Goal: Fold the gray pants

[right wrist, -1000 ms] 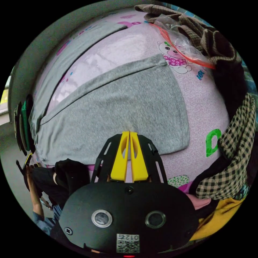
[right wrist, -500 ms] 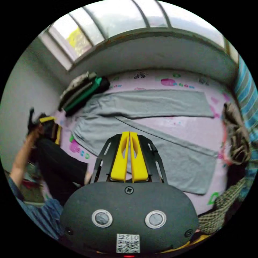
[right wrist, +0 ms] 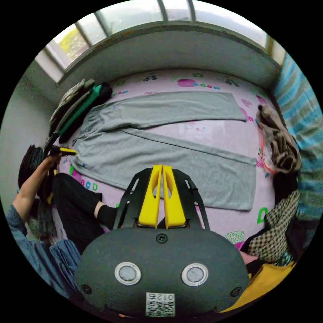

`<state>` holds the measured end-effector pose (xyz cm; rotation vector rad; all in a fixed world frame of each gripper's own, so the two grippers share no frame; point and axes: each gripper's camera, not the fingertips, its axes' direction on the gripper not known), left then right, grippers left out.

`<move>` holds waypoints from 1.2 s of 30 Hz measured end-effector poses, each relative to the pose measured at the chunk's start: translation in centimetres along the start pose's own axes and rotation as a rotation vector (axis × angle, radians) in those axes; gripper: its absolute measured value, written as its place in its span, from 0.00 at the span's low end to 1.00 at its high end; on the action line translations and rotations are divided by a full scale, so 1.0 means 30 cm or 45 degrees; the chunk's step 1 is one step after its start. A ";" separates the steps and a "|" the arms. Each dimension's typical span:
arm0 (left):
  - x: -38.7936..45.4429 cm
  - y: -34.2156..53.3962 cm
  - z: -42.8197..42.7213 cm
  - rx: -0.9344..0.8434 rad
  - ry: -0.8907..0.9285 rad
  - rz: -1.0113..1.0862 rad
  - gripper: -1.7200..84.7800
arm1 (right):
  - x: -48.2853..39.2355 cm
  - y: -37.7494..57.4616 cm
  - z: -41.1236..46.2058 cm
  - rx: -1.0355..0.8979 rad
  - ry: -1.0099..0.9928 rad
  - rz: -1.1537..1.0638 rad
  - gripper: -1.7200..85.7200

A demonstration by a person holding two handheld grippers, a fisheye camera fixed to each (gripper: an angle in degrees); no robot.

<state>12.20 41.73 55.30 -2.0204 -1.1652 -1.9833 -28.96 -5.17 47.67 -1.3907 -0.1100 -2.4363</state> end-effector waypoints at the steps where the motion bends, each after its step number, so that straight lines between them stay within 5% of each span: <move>1: -0.004 -0.007 0.023 -0.005 0.001 0.025 0.02 | 0.040 0.011 0.036 -0.016 -0.006 0.085 0.01; 7: -0.013 -0.044 0.106 -0.017 0.028 0.012 0.02 | 0.418 0.093 0.208 -0.159 0.182 0.560 0.01; 15: -0.041 -0.118 0.121 -0.021 0.063 -0.084 0.02 | 0.772 0.119 0.326 -0.221 0.261 0.839 0.01; 30: 0.016 -0.277 0.130 -0.183 -0.037 0.030 0.02 | 0.880 -0.042 0.450 -0.305 0.334 0.820 0.01; 36: -0.033 -0.274 0.140 -0.231 0.199 -0.040 0.02 | 0.898 -0.208 0.498 -0.532 0.358 0.717 0.01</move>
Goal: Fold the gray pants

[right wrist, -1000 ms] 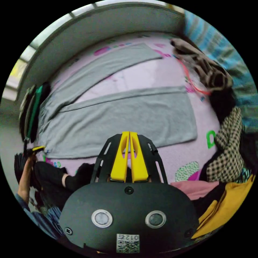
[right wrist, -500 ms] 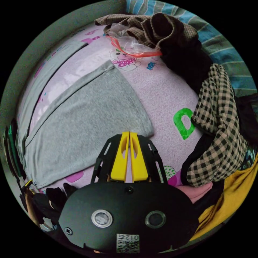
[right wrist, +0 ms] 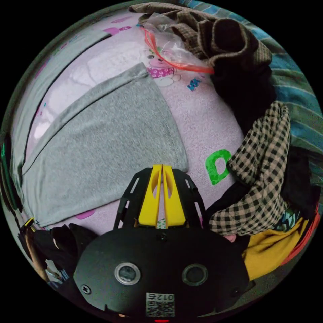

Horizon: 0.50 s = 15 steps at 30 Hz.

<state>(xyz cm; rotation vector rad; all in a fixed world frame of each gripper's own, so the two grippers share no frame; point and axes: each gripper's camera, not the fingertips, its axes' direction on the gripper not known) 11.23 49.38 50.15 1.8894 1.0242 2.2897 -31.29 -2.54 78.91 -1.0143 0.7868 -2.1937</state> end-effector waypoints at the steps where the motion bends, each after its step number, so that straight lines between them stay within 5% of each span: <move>1: -0.005 0.001 -0.007 0.011 0.017 -0.006 0.02 | -0.022 -0.019 -0.038 0.049 -0.012 -0.033 0.01; 8: -0.013 -0.080 -0.213 0.453 -0.198 -0.236 0.02 | -0.246 -0.192 -0.192 0.189 -0.194 -0.292 0.01; 15: 0.058 -0.256 -0.159 0.332 -0.408 -0.267 0.02 | -0.496 -0.337 -0.124 0.128 -0.225 -0.387 0.01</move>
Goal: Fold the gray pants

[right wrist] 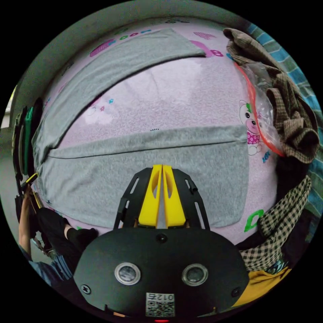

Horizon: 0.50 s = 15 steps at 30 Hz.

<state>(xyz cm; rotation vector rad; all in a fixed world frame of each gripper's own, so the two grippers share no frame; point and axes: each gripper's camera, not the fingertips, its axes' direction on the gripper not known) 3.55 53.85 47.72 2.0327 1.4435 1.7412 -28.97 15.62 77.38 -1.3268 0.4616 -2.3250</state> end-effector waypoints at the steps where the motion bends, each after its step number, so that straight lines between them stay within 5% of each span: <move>1: 0.009 -0.003 0.008 -0.015 -0.002 0.006 0.02 | -0.015 -0.024 0.010 -0.016 0.021 -0.016 0.01; 11: 0.039 -0.074 -0.030 -0.057 0.066 0.017 0.03 | -0.105 -0.215 0.001 -0.102 0.120 -0.134 0.01; 15: 0.034 -0.139 -0.175 0.242 -0.068 0.034 0.03 | -0.183 -0.288 0.008 -0.191 0.256 -0.224 0.01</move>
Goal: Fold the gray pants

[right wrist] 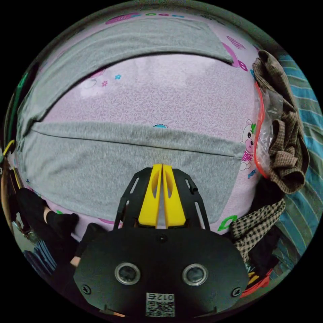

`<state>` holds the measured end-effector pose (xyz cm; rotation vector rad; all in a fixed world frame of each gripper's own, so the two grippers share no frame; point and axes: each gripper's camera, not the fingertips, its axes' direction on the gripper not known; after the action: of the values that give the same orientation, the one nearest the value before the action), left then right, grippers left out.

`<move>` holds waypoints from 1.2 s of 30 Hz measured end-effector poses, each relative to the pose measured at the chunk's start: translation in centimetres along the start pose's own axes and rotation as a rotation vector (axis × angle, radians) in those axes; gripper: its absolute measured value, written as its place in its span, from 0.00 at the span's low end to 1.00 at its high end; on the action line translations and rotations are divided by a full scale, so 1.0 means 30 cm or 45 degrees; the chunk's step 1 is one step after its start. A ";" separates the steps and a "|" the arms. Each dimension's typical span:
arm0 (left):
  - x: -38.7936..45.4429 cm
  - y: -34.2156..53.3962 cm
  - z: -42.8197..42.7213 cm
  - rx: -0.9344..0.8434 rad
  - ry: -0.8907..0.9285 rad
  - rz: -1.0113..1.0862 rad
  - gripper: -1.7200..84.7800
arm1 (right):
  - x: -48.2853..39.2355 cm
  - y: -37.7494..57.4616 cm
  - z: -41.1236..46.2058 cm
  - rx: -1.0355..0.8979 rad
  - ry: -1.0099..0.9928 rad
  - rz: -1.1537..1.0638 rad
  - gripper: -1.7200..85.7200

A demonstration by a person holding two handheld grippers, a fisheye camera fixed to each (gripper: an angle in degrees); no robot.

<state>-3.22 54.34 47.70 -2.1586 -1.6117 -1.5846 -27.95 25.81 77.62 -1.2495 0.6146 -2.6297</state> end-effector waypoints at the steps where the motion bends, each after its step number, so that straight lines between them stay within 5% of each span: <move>1: -0.002 -0.022 -0.011 0.022 -0.036 0.012 0.04 | -0.015 -0.022 -0.006 -0.014 0.035 -0.008 0.01; 15: 0.087 -0.517 0.070 -0.129 -0.375 0.561 0.13 | -0.030 -0.213 -0.080 -0.164 0.069 -0.197 0.01; 20: 0.103 -0.587 0.132 -0.229 -0.347 0.583 0.11 | -0.011 -0.299 -0.112 -0.392 -0.045 -0.427 0.01; 24: 0.110 -0.621 0.173 -0.313 -0.263 0.585 0.07 | 0.008 -0.439 -0.273 -0.218 -0.004 -0.520 0.02; 36: 0.082 -0.681 0.194 -0.353 -0.146 0.497 0.03 | 0.353 -0.837 -0.593 0.479 -0.315 0.381 0.07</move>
<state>-14.03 68.72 36.16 -2.5409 -0.9463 -1.6583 -47.73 50.28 85.85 -1.2269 0.2282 -2.1720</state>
